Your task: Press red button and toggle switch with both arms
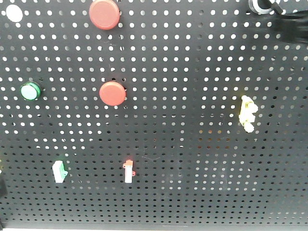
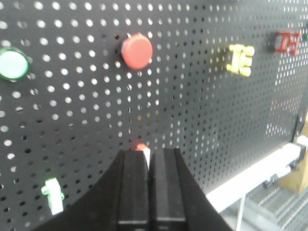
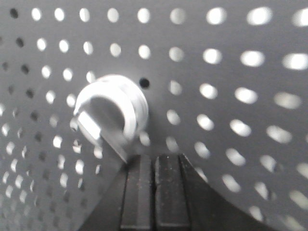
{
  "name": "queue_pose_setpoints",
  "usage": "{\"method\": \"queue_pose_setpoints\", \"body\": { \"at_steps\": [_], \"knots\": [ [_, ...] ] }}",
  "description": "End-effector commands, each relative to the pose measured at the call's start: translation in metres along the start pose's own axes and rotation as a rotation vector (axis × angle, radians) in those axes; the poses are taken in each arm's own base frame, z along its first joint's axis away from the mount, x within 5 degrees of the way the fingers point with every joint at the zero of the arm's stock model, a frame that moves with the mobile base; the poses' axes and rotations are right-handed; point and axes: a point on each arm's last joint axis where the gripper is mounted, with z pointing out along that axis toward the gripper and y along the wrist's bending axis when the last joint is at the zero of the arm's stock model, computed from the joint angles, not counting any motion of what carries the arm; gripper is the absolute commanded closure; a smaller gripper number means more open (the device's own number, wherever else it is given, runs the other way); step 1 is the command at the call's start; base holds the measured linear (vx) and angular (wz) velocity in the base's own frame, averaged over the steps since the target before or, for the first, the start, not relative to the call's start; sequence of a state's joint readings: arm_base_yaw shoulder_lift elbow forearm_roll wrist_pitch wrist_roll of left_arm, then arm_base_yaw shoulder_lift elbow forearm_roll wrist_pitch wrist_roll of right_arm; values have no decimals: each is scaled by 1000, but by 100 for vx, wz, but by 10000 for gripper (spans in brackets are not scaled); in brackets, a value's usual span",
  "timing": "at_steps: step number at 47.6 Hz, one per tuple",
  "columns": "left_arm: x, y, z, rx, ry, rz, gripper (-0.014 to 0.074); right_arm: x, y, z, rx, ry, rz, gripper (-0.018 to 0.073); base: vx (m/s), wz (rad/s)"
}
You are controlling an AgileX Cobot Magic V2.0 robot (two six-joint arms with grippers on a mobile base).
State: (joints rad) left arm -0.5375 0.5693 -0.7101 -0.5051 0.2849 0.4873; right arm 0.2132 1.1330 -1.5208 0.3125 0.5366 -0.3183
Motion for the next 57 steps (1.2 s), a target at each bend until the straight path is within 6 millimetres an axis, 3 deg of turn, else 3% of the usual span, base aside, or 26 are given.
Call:
{"method": "queue_pose_setpoints", "body": {
  "at_steps": [1,9,20,28,39,57],
  "knots": [
    [-9,2,-2,-23,-54,10,594,-18,1,-27,23,-112,-49,562,0,0],
    [17,1,-7,-22,-12,4,594,14,7,-65,52,-143,-92,562,0,0],
    [69,-5,-35,-3,25,2,594,118,20,-132,90,-148,-92,562,0,0],
    [92,-5,-45,-17,2,7,594,186,28,-161,92,-143,-88,562,0,0],
    [102,-4,-44,-22,18,2,594,231,29,-167,109,-159,-86,562,0,0],
    [102,-4,-44,-22,18,2,594,266,30,-155,90,-33,-74,562,0,0]
  ]
}}
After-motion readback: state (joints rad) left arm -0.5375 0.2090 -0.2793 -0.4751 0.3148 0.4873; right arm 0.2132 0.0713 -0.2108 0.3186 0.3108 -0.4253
